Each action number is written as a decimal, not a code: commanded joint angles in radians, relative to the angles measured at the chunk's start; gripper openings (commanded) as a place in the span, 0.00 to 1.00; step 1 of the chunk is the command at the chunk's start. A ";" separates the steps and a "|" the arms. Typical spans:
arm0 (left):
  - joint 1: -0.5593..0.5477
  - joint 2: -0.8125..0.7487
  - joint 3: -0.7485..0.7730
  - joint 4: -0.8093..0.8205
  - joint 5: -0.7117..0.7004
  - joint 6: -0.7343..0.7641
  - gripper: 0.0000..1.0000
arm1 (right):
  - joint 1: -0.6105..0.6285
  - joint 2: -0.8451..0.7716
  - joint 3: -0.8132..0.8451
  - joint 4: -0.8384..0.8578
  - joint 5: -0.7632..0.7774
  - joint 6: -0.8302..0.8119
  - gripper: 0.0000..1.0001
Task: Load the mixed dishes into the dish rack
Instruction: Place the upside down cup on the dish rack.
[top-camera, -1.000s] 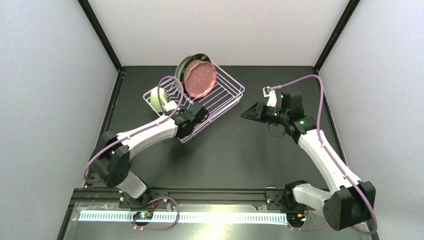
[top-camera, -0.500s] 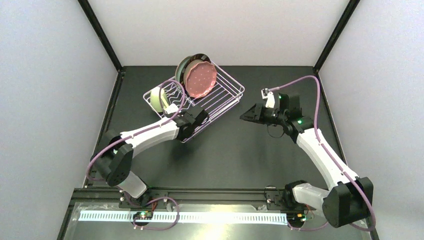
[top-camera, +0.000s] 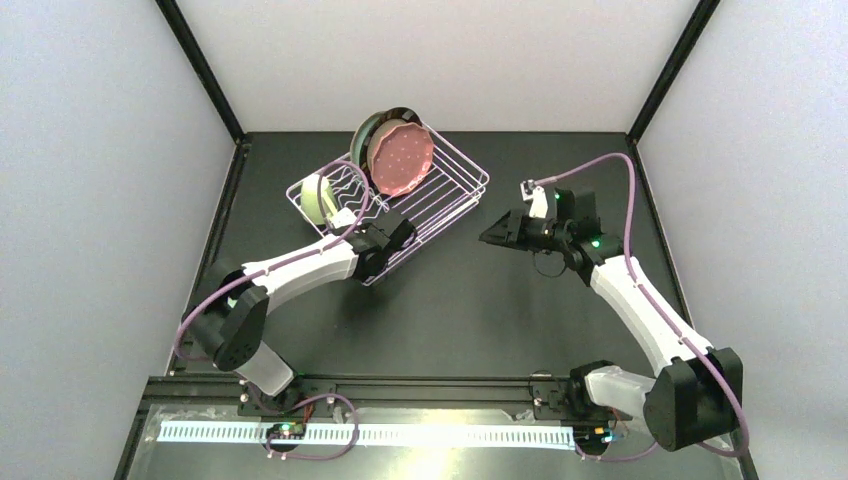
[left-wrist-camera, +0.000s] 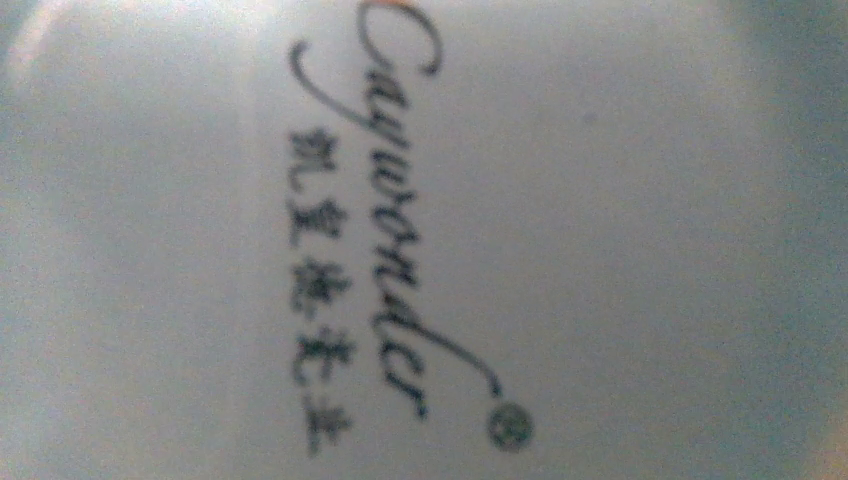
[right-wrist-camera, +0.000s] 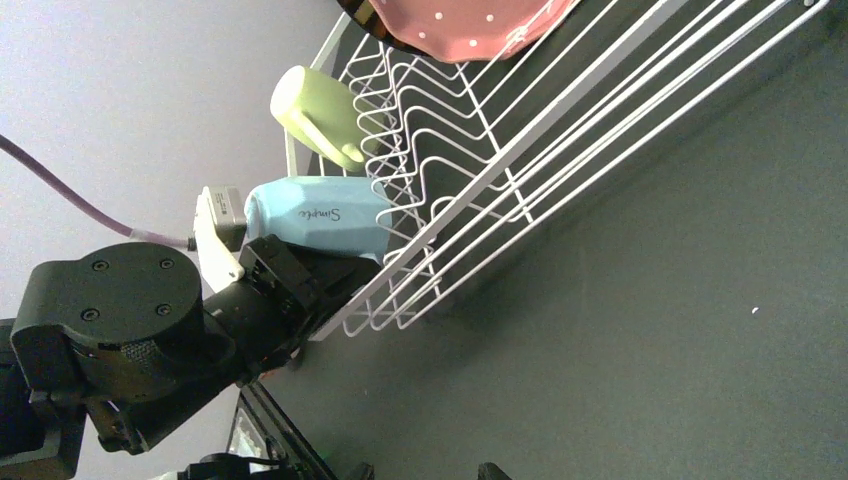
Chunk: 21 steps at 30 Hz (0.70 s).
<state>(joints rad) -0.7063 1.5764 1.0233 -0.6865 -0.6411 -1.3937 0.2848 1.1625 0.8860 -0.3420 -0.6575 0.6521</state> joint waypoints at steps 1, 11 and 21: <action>0.022 0.023 -0.039 0.059 0.042 -0.011 0.06 | -0.004 0.007 -0.021 0.025 -0.009 -0.010 0.59; 0.031 0.032 -0.041 0.064 0.063 -0.001 0.47 | -0.004 0.009 -0.033 0.041 -0.011 -0.001 0.59; 0.040 0.029 -0.031 0.072 0.076 0.014 0.62 | -0.005 0.018 -0.032 0.052 -0.013 0.004 0.59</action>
<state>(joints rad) -0.6823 1.5818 1.0107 -0.6201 -0.5869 -1.3689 0.2848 1.1748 0.8661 -0.3141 -0.6628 0.6537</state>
